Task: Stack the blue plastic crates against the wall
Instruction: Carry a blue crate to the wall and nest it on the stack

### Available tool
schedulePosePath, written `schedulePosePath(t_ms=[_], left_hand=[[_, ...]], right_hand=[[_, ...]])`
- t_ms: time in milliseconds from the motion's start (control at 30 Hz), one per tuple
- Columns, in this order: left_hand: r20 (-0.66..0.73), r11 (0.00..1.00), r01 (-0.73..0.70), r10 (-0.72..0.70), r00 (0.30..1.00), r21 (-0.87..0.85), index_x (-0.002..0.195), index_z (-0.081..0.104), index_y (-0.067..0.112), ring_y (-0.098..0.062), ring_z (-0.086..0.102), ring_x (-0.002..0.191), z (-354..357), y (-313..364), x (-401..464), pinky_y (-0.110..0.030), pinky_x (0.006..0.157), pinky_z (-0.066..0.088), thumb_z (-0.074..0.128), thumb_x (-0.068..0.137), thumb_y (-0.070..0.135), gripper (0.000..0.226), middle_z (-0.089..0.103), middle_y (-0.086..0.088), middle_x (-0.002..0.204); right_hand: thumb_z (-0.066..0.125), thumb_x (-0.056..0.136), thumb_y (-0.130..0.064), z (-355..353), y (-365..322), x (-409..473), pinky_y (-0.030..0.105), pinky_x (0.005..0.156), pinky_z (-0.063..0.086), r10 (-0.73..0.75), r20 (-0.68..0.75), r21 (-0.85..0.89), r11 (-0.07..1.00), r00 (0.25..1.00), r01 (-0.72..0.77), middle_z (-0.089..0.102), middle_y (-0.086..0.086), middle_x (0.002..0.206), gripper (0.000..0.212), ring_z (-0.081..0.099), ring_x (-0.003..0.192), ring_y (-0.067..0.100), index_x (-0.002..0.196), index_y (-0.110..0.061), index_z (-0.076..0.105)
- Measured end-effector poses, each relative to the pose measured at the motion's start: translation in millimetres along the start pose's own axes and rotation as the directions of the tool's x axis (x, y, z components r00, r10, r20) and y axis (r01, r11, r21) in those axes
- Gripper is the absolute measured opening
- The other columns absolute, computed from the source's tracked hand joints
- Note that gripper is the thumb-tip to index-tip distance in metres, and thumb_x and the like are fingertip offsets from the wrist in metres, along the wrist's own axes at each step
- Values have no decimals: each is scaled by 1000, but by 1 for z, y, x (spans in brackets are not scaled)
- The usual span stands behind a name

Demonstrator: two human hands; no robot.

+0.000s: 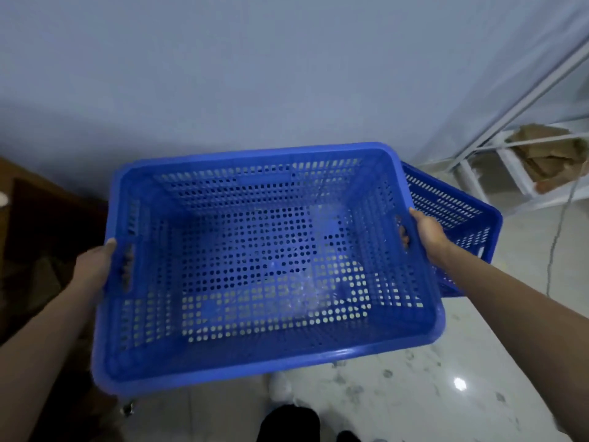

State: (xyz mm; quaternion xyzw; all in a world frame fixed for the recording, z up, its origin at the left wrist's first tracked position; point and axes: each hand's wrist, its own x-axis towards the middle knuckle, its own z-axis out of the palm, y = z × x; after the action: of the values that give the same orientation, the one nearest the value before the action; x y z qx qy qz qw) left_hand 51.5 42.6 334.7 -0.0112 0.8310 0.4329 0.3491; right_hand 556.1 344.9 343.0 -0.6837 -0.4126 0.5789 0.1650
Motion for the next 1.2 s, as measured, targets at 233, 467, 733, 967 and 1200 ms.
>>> schedulePosePath(t_ms=[233, 467, 733, 967, 1200], left_hand=[[-46, 998, 52, -54, 998, -36, 83, 54, 7, -22, 47, 55, -30, 25, 53, -21, 34, 42, 40, 102, 37, 38, 52, -8, 73], [-119, 999, 39, -42, 992, -20, 94, 58, 13, -17, 51, 61, -50, 39, 112, -22, 43, 49, 42, 97, 40, 32, 58, -5, 84], [-120, 995, 104, -104, 987, -4, 100, 63, 20, -20, 59, 71, -65, 35, 190, -42, 70, 51, 54, 80, 49, 36, 64, -9, 100], [-155, 992, 109, -119, 981, -71, 87, 60, 16, -20, 55, 67, -18, 83, 150, -36, 65, 48, 48, 99, 34, 25, 59, -4, 81], [-125, 989, 127, -136, 983, -80, 85, 62, 17, -22, 57, 69, -20, 74, 188, -38, 71, 50, 50, 97, 36, 25, 60, -6, 82]], right_hand=[[39, 102, -41, 81, -46, 41, 33, 50, 38, -24, 53, -45, 999, 998, 26, 50, 6, 65, 43, 42, 49, 20, 78, -11, 58], [40, 103, -36, 136, -85, 73, 34, 52, 37, -62, 105, -3, 998, 992, 63, 48, 5, 64, 37, 41, 50, 19, 81, -11, 57], [41, 102, -38, 169, -109, 125, 35, 52, 38, -66, 126, -6, 998, 990, 68, 49, 7, 66, 40, 41, 51, 20, 81, -8, 57], [42, 102, -37, 189, -123, 147, 37, 54, 38, -48, 82, -19, 999, 995, 50, 50, 7, 66, 39, 42, 52, 21, 84, -6, 57], [45, 101, -37, 214, -111, 150, 39, 56, 39, -38, 39, -5, 999, 999, 38, 51, 7, 66, 37, 43, 53, 21, 89, -6, 62]])
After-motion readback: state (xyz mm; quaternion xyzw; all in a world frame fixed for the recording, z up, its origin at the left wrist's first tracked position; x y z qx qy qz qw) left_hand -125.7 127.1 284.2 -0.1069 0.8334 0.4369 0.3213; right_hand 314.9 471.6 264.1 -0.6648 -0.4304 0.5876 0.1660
